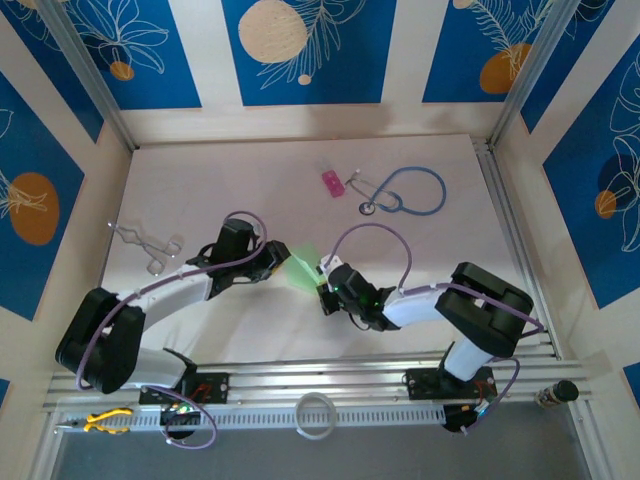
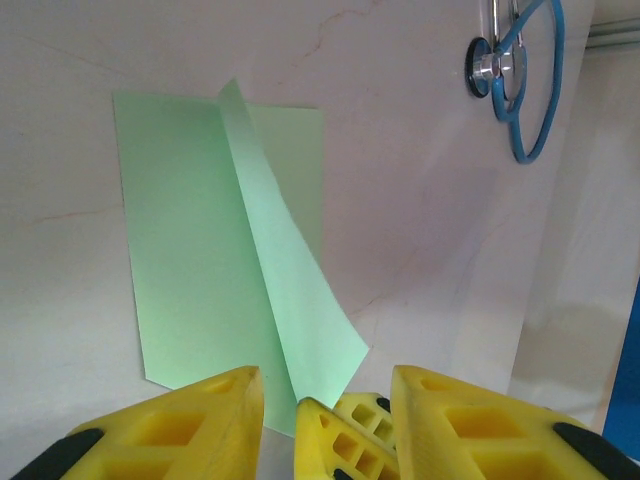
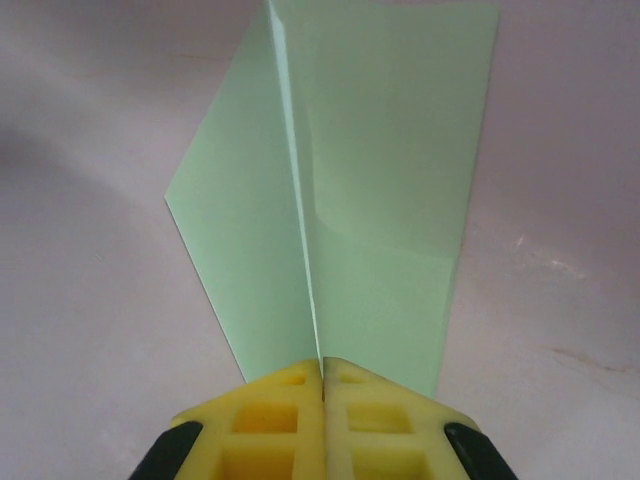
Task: Fold a paper plane with a square sheet of paper (pick it up from the middle)
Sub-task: Fourth fold the wing at the center of the table.
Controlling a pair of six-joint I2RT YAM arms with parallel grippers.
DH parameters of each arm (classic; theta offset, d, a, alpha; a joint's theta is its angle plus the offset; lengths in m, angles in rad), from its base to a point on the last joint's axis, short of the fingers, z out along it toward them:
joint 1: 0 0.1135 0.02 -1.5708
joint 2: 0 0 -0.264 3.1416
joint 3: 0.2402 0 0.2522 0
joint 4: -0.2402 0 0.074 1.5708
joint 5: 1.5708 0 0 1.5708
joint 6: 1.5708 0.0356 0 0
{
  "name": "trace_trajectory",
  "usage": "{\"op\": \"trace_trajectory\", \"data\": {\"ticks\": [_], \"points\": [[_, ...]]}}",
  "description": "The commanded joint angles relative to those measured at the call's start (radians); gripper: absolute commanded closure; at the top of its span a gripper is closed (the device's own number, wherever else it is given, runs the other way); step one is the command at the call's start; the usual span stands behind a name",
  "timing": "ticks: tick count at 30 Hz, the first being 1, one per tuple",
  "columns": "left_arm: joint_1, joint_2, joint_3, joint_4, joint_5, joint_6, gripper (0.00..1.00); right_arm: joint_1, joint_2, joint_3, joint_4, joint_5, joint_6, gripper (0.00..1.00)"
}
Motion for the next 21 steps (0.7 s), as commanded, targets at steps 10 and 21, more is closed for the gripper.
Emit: {"op": "trace_trajectory", "data": {"ticks": [10, 21], "points": [[0.002, 0.006, 0.003, -0.012, -0.009, 0.015, 0.61, -0.082, 0.025, -0.049, 0.072, -0.183, 0.182, 0.96], [0.002, 0.026, -0.006, 0.021, 0.016, 0.023, 0.65, -0.187, 0.031, -0.039, 0.143, -0.505, 0.305, 0.96]]}}
